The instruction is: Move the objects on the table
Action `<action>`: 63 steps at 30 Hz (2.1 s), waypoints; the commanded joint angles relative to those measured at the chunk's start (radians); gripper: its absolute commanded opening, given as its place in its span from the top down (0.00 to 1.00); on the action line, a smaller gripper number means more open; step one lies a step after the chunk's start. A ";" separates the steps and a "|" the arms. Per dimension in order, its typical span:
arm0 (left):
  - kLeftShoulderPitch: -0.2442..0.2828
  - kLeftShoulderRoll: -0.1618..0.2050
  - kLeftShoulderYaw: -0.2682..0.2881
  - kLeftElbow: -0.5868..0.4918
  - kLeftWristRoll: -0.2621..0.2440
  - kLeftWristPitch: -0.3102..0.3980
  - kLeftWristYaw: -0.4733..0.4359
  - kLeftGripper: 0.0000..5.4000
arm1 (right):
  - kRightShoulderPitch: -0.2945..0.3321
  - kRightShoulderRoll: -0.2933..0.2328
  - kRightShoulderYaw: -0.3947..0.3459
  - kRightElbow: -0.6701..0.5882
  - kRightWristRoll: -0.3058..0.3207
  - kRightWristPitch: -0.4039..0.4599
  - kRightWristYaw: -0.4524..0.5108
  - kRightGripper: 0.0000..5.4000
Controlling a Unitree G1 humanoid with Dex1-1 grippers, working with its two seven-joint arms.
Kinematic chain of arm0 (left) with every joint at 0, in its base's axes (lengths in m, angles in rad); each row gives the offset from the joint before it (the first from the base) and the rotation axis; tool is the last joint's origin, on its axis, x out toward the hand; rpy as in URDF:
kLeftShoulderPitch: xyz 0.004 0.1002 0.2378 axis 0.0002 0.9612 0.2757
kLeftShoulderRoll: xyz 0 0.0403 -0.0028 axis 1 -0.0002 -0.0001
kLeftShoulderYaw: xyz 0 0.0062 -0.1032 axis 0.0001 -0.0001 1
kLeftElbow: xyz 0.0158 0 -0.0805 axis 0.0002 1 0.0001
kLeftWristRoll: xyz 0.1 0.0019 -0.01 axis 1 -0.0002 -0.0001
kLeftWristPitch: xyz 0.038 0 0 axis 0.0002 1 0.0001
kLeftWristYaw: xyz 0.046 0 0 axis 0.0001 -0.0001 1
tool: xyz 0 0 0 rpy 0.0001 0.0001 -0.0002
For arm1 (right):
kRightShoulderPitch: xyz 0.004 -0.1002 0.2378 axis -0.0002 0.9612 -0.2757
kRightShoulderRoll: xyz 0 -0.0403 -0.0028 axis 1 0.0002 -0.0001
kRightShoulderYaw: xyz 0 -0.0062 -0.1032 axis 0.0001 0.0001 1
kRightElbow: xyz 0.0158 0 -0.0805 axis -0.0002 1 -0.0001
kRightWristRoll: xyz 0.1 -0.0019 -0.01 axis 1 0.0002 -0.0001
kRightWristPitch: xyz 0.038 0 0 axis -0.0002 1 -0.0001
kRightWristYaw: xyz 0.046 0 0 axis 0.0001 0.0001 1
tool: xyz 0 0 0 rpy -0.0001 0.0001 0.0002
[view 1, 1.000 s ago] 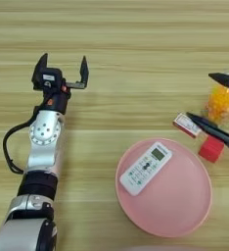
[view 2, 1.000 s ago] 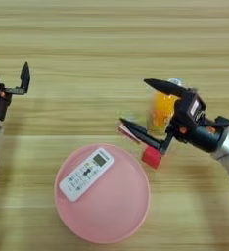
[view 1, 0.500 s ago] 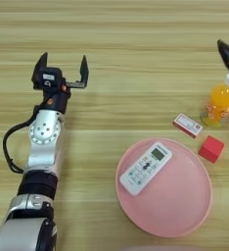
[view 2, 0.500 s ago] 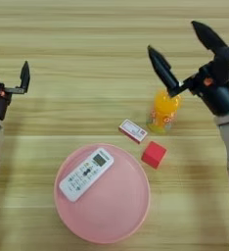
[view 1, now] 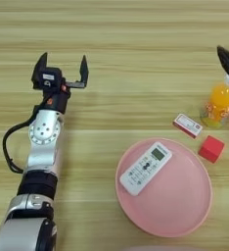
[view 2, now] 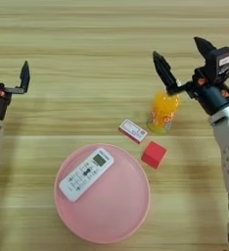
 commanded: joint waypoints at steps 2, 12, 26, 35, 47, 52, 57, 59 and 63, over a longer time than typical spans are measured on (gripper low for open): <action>-0.010 0.004 0.001 -0.001 -0.002 -0.006 -0.005 0.00 | -0.006 0.011 0.017 0.086 -0.053 0.023 -0.019 0.00; -0.011 0.005 0.001 0.001 -0.003 -0.006 -0.007 0.00 | -0.002 0.012 0.053 0.185 -0.093 0.043 0.010 0.00; -0.011 0.005 0.001 0.001 -0.003 -0.006 -0.007 0.00 | -0.015 0.022 0.075 0.293 -0.140 0.028 0.033 0.10; -0.013 0.002 -0.001 0.003 -0.002 -0.007 -0.005 0.00 | -0.016 0.021 0.079 0.303 -0.149 0.030 0.052 0.29; -0.015 0.000 -0.002 0.007 0.000 -0.008 -0.002 0.00 | -0.016 0.026 0.093 0.281 -0.150 0.026 0.081 0.33; -0.015 0.001 -0.002 0.007 0.000 -0.008 -0.002 0.00 | -0.027 0.028 0.091 0.245 -0.142 0.005 0.085 0.33; -0.017 0.000 -0.002 0.013 0.001 -0.010 -0.001 0.00 | -0.064 0.029 0.092 0.180 -0.134 0.009 0.090 0.33; -0.017 -0.001 -0.003 0.014 0.002 -0.011 -0.001 0.00 | -0.099 0.032 0.097 0.150 -0.130 0.019 0.091 0.33; -0.018 -0.003 -0.003 0.018 0.004 -0.014 0.003 0.00 | -0.179 0.051 0.127 0.127 -0.133 0.035 0.094 0.33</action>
